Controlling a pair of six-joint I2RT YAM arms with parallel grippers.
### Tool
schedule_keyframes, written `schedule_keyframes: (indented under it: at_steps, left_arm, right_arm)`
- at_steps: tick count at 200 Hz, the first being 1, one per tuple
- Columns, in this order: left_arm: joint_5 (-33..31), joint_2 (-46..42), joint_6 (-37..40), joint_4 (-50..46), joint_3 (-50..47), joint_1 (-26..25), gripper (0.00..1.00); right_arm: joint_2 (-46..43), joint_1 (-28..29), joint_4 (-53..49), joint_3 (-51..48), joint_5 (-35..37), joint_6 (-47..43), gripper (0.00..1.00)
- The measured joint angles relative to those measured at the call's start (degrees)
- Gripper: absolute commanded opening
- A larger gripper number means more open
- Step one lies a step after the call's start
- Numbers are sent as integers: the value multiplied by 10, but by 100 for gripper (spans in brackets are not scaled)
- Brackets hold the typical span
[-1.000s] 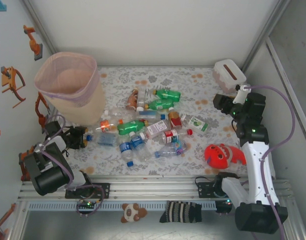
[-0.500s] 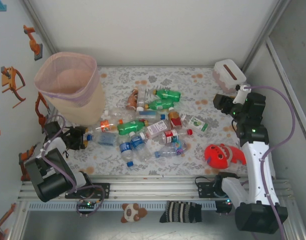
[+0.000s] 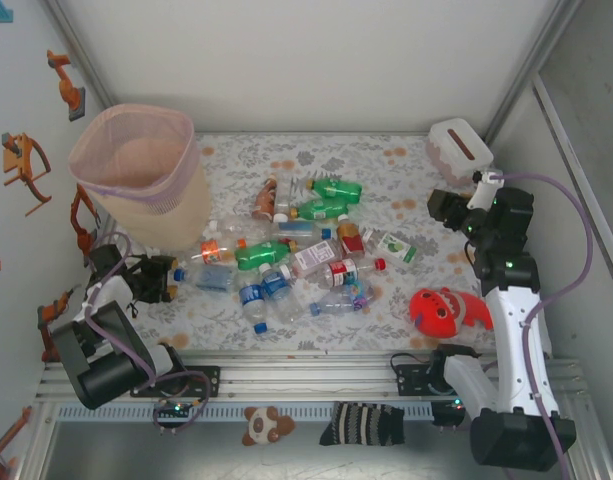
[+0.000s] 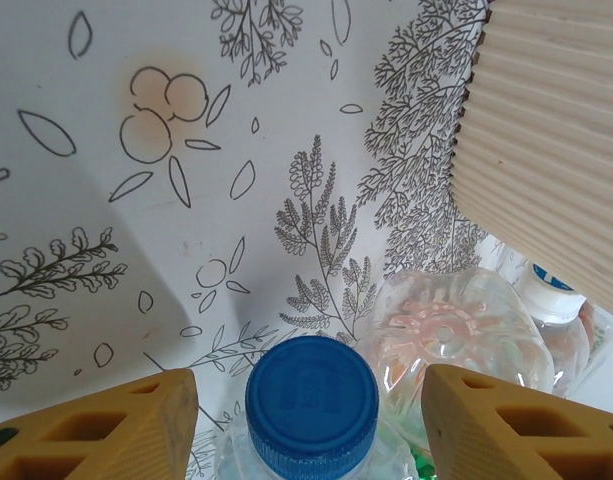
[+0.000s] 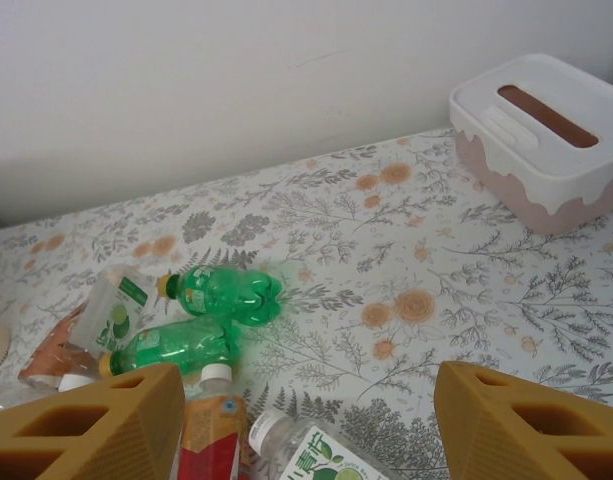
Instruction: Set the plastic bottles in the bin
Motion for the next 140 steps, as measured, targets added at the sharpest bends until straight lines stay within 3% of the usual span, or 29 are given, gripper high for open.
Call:
schedule_keyframes:
  at_steps: [140]
  left_arm:
    - [21,44,-5,32,0,-17,40]
  right_arm:
    - [-1,0,0,0,0,0,66]
